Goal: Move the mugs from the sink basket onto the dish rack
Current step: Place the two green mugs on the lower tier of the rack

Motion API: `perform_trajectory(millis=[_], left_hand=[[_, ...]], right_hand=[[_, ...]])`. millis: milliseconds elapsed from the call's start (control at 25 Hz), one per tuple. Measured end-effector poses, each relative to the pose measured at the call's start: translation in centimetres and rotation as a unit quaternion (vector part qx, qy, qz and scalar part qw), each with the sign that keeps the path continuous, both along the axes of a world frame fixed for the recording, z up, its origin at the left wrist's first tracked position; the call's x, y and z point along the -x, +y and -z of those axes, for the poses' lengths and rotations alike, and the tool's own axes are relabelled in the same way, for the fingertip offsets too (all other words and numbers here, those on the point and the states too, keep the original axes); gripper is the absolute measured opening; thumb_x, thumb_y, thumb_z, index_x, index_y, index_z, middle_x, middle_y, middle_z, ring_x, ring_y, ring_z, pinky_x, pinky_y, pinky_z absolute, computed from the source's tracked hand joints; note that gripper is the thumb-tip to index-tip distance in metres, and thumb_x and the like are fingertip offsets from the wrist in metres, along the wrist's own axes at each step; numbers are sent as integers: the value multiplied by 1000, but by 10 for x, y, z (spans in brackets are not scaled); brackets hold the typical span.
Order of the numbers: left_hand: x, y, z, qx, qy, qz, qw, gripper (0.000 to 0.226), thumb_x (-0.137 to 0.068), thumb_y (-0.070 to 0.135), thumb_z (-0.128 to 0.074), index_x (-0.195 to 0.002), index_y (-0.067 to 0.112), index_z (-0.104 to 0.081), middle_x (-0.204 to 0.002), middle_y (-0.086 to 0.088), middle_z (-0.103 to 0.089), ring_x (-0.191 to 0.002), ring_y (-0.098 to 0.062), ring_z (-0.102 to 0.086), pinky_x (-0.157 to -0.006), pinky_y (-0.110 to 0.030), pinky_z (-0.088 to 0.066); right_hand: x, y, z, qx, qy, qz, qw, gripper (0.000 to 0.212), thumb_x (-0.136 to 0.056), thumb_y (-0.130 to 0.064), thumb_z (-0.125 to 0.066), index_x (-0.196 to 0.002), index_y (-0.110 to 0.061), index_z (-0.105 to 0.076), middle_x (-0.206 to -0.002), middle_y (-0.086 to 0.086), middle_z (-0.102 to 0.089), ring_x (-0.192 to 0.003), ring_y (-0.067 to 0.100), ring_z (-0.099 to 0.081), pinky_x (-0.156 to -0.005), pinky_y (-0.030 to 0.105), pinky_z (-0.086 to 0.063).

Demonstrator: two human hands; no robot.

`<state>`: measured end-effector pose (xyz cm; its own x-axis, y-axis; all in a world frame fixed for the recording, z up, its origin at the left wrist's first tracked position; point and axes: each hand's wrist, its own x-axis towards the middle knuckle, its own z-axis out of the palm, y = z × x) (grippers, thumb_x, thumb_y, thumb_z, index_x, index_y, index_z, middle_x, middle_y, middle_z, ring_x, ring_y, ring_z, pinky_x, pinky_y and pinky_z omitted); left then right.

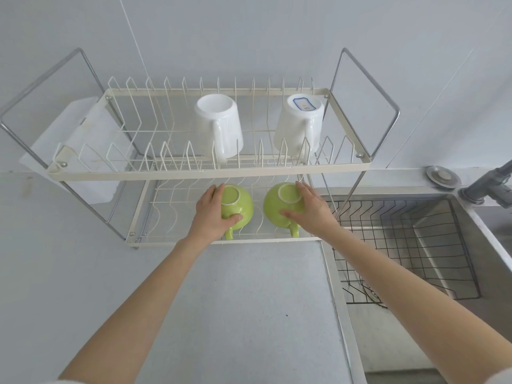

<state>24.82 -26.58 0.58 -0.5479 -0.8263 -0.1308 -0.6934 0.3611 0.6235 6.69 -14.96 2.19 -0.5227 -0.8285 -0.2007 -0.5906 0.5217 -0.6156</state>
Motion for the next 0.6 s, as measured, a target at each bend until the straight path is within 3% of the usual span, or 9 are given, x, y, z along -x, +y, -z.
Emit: perform_trajectory(millis=[600], left_hand=[[15, 13, 1, 22, -2, 21, 1000, 85, -80, 31, -66, -145, 14, -14, -155, -12, -13, -142, -31, -16, -116, -41, -19]], right_hand=[[2, 1, 2, 5, -7, 2, 1000, 81, -83, -31, -66, -147, -15, -18, -157, 3, -17, -142, 25, -24, -115, 38, -26]])
